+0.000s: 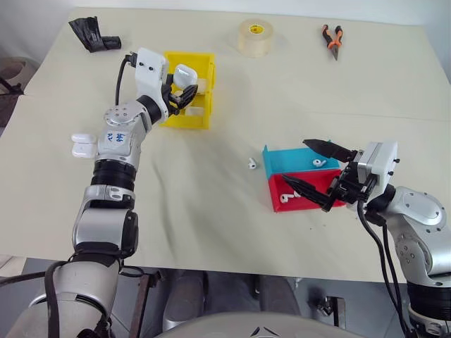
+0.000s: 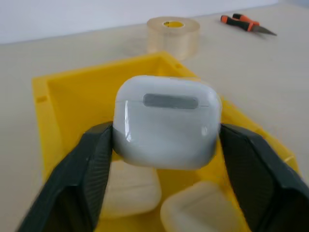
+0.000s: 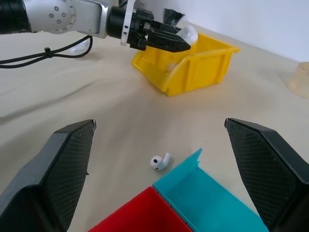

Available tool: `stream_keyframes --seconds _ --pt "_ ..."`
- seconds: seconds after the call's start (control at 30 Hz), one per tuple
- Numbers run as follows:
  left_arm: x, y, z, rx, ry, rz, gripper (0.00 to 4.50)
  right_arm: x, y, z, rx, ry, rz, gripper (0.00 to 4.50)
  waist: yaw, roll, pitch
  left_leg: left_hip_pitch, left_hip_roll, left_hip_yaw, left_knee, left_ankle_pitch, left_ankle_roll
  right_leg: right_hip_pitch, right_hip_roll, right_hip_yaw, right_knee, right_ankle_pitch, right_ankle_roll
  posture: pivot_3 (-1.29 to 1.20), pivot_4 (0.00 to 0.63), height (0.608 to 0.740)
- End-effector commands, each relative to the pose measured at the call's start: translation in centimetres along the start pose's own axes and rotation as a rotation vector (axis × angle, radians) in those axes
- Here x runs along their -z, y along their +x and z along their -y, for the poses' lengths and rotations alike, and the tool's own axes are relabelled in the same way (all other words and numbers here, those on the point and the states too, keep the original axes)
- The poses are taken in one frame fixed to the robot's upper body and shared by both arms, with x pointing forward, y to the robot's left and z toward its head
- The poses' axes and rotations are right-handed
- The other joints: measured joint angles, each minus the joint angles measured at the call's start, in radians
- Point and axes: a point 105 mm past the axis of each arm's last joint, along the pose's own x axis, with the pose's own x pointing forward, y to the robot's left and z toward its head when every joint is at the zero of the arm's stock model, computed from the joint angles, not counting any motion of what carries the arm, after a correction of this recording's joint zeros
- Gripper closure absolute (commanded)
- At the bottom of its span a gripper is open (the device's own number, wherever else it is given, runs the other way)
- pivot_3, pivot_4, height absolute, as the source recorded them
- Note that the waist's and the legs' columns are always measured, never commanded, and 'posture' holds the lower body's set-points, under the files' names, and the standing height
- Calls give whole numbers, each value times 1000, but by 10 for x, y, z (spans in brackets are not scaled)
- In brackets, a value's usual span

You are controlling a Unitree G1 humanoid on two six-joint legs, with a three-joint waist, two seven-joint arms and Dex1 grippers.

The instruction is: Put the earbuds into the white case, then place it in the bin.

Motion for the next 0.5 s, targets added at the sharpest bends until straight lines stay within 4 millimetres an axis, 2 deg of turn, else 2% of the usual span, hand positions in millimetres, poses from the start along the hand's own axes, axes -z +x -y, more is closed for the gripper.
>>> stream_keyframes --seconds 0.03,0.17,0.27,0.4,0.5 --pt "-23 -9 4 85 53 82 31 -9 -1 -2 11 -33 29 0 -1 0 0 0 0 0 0 0 0 0 0 0 0 0 0 0 150 740" --pt "-22 -37 11 189 108 91 31 -6 -4 -2 19 -34 22 0 -5 0 0 0 1 0 0 0 0 0 0 0 0 0 0 0 150 740" --pt "-16 -65 14 249 139 75 31 -5 -5 1 21 -38 19 0 -4 0 0 1 1 0 0 0 0 0 0 0 1 0 0 0 150 740" --pt "-7 -103 5 252 187 65 31 -2 -7 5 7 -44 5 0 -1 0 0 0 1 -1 1 0 0 0 0 0 1 0 0 0 150 740" --pt "-2 -124 4 256 202 66 31 -1 -9 8 0 -48 -6 0 0 0 0 0 1 -1 1 0 0 0 0 0 1 0 0 0 150 740"
